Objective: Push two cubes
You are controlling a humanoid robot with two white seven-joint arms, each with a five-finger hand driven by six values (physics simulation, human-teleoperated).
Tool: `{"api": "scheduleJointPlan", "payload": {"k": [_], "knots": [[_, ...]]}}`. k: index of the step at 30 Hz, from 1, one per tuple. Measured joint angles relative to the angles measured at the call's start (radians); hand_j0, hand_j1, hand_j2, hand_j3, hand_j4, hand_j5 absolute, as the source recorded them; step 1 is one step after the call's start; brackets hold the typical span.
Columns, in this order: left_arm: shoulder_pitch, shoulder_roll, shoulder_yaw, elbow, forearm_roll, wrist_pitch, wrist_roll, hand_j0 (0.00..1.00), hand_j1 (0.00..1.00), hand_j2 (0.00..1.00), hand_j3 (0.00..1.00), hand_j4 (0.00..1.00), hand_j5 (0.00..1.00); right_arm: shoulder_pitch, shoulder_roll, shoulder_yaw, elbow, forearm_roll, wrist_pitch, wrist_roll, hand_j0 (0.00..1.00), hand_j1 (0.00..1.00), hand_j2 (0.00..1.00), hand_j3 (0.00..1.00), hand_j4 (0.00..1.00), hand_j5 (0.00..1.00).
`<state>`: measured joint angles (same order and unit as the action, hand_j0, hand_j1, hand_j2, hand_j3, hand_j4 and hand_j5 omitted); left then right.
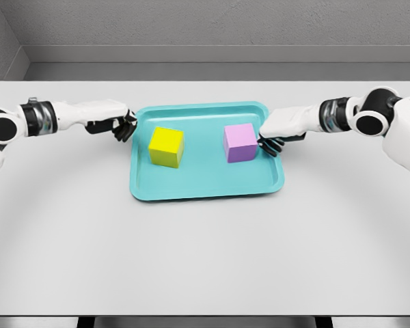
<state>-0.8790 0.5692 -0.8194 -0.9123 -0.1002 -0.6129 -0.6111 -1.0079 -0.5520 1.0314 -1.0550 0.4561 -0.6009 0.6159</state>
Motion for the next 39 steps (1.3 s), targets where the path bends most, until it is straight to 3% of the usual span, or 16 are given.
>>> {"api": "scheduleJointPlan", "payload": {"k": [7, 14, 21, 35, 39], "knots": [[0.011, -0.062, -0.006, 0.024, -0.115, 0.000, 0.000, 0.06, 0.06, 0.06, 0.06, 0.06, 0.06, -0.003, 0.013, 0.013, -0.016, 0.003, 0.001, 0.000, 0.16, 0.16, 0.16, 0.16, 0.16, 0.16], [0.011, -0.078, -0.004, 0.035, -0.131, 0.006, 0.008, 0.06, 0.06, 0.06, 0.06, 0.06, 0.06, -0.023, 0.012, 0.006, 0.048, 0.020, -0.011, -0.004, 0.16, 0.16, 0.16, 0.16, 0.16, 0.16], [0.009, -0.099, 0.000, 0.040, -0.163, 0.014, 0.019, 0.06, 0.06, 0.06, 0.06, 0.06, 0.06, -0.029, 0.037, 0.007, 0.064, 0.032, -0.012, -0.005, 0.16, 0.16, 0.16, 0.16, 0.16, 0.16], [0.011, -0.152, -0.012, 0.037, -0.136, 0.002, 0.001, 0.06, 0.06, 0.06, 0.06, 0.06, 0.06, -0.043, 0.098, 0.025, 0.056, 0.044, -0.011, -0.004, 0.16, 0.16, 0.16, 0.16, 0.16, 0.16], [-0.002, -0.127, -0.013, 0.038, -0.121, 0.000, 0.000, 0.07, 0.07, 0.07, 0.07, 0.07, 0.07, -0.046, 0.111, 0.026, 0.057, 0.046, -0.012, -0.005, 0.16, 0.16, 0.16, 0.16, 0.16, 0.16]]}}
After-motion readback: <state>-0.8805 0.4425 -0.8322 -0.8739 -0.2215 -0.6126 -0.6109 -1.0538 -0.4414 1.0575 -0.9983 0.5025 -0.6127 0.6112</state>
